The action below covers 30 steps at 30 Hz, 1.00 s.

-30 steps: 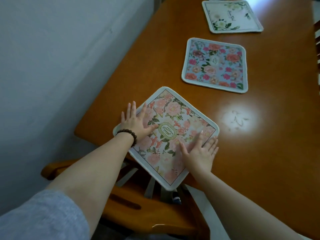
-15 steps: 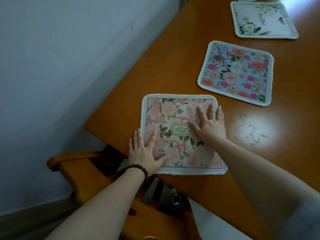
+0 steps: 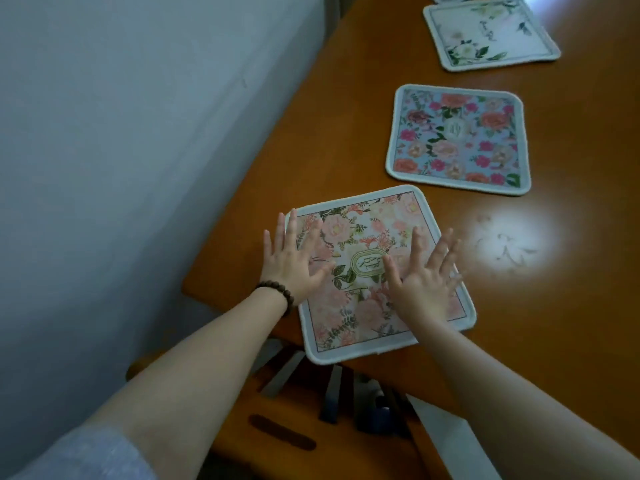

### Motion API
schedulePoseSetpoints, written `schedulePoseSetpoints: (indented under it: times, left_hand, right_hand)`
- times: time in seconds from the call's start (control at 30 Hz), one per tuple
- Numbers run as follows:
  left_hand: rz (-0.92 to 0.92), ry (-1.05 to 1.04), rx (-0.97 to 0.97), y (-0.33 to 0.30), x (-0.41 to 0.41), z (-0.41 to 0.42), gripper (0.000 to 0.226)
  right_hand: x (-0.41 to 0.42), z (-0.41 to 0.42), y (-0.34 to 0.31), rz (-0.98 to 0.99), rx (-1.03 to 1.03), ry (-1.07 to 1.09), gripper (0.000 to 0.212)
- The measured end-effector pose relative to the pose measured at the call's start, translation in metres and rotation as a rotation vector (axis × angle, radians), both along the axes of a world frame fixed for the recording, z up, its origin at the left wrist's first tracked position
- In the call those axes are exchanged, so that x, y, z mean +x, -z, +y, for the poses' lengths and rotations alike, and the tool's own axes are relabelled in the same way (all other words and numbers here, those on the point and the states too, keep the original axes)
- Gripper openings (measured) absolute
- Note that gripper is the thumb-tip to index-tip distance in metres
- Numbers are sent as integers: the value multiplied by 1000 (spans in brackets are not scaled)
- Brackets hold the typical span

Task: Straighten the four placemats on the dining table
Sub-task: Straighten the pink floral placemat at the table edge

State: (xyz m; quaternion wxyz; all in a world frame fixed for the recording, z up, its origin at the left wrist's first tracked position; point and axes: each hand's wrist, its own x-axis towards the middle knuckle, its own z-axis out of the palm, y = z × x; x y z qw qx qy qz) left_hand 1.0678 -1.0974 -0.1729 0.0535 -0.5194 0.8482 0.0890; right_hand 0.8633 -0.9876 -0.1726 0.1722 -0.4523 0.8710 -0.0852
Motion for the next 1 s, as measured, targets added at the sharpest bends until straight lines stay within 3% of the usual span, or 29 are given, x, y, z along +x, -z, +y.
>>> schedulePoseSetpoints:
  times: [0.23,0.47,0.73,1.0]
  left_hand:
    - [-54,315,-24,4,-16,-68,80]
    - [-87,397,107,24,-41,-96,80]
    - [-25,380,104,35,-14,-78,79]
    - [-2,240,167,29,54,-20,85]
  right_hand:
    - [59,40,14,-90,82,298,69]
    - [82,45,24,-124,118,464,67]
    - [58,41,39,-6,175,314,70]
    - [-4,14,37,100,180,-82,70]
